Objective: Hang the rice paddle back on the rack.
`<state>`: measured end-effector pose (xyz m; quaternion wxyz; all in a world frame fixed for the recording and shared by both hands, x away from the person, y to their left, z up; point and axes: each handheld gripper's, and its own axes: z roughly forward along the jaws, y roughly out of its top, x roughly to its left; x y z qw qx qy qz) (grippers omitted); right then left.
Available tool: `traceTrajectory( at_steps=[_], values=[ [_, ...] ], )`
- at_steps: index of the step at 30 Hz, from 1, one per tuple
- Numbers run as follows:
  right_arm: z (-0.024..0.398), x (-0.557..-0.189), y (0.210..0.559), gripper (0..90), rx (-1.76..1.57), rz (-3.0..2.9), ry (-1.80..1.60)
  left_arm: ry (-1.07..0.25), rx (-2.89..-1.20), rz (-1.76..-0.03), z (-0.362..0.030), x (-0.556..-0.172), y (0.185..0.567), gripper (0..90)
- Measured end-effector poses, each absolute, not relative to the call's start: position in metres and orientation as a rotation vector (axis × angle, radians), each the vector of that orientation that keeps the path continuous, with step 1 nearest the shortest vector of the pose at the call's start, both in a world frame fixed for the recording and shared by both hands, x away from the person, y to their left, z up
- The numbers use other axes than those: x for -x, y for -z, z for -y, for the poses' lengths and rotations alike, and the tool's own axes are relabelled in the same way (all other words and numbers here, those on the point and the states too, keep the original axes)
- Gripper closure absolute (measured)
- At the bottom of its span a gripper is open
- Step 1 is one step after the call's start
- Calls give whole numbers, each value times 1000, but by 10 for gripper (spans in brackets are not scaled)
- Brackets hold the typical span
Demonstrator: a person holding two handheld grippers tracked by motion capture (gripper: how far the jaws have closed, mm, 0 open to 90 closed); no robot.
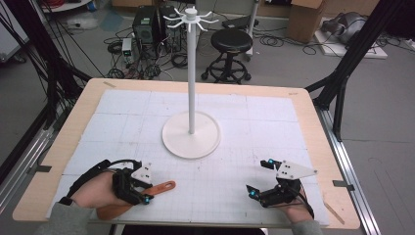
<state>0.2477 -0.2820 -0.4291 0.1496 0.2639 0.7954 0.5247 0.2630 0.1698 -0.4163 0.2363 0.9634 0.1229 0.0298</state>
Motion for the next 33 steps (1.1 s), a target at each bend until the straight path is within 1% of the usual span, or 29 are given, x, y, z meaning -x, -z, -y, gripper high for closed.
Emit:
traceTrajectory(
  at_steps=[8,13,23,33],
  values=[
    [282,-248,429,3,-761,-2285,-1509,-76,-2606,-363,-174,-263,418,650],
    [281,-248,429,3,-757,-2289,-1510,-107,-2592,-388,-178,-262,415,650],
    [280,-249,428,3,-749,-2292,-1506,-156,-2397,-423,-201,-256,388,650],
    [281,-249,429,3,-754,-2292,-1505,-214,-2333,-434,-211,-252,370,650]
  ],
)
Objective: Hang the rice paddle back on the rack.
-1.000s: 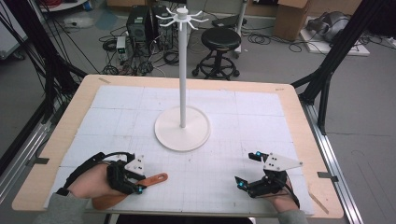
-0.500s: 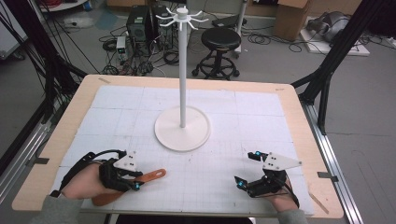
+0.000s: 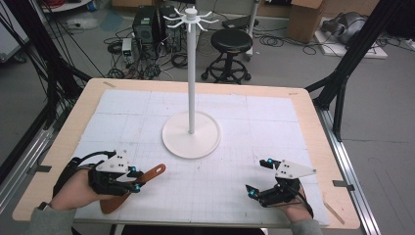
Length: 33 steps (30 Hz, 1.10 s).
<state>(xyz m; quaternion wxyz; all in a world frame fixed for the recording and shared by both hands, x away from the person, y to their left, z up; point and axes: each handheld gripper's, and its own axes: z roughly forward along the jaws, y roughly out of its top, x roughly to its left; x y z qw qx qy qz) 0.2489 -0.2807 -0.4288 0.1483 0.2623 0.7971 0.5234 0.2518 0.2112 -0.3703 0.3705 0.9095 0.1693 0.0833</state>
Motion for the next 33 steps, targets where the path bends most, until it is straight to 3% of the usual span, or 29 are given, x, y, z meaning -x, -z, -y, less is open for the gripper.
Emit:
traceTrajectory(
  at_steps=[33],
  values=[
    [280,-249,428,3,-760,-2284,-1527,-318,-2099,-490,-228,-242,334,651]
  ],
)
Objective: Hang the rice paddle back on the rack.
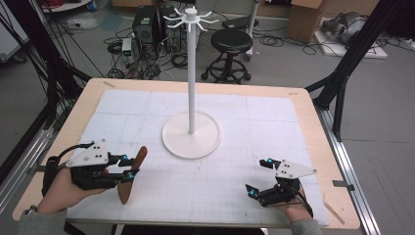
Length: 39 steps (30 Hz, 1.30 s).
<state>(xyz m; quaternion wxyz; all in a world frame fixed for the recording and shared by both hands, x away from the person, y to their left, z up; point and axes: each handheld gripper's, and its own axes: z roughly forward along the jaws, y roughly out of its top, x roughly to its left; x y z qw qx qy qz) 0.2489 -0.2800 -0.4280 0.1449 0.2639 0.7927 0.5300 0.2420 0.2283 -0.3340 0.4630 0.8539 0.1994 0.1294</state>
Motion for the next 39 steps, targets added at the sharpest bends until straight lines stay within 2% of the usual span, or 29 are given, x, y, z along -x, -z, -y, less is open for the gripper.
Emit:
traceTrajectory(
  at_steps=[16,39],
  values=[
    [279,-253,425,2,-756,-2252,-1581,-233,-2002,-513,-231,-253,328,650],
    [278,-255,425,2,-751,-2243,-1594,-295,-1858,-472,-238,-286,287,650]
  ],
)
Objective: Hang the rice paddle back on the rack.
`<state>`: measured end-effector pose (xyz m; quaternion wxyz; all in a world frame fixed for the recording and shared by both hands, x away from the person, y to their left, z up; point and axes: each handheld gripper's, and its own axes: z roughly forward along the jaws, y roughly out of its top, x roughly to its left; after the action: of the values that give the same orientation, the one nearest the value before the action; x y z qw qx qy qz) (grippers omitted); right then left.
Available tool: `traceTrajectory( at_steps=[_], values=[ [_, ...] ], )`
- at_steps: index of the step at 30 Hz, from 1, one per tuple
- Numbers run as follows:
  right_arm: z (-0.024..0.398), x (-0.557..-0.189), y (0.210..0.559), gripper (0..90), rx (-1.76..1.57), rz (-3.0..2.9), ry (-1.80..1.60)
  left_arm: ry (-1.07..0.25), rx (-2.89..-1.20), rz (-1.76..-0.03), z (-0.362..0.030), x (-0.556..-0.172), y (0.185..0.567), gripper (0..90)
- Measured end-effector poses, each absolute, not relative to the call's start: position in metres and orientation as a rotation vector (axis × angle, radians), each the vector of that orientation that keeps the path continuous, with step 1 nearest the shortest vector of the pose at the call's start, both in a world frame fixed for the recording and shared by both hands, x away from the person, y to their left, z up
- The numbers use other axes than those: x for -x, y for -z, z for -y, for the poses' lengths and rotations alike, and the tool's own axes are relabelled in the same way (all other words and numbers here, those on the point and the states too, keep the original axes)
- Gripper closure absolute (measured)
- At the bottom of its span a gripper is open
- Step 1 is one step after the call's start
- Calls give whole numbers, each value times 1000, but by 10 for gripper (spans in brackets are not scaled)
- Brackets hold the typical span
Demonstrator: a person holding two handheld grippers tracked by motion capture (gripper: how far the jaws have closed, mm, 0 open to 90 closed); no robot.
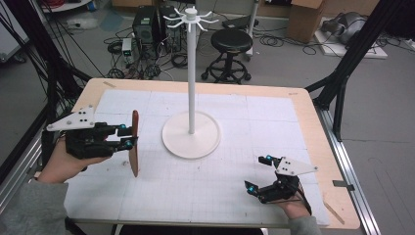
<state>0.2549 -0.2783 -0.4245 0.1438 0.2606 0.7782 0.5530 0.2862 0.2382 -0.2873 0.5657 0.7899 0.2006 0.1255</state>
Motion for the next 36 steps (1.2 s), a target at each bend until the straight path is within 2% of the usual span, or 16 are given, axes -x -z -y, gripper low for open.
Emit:
traceTrajectory(
  at_steps=[10,23,36],
  values=[
    [278,-255,424,2,-751,-2243,-1597,-292,-1732,-462,-243,-297,275,651],
    [278,-255,424,3,-752,-2237,-1603,-333,-1718,-480,-241,-314,249,651],
    [279,-258,423,2,-749,-2227,-1635,-347,-1716,-502,-240,-323,243,651]
  ],
)
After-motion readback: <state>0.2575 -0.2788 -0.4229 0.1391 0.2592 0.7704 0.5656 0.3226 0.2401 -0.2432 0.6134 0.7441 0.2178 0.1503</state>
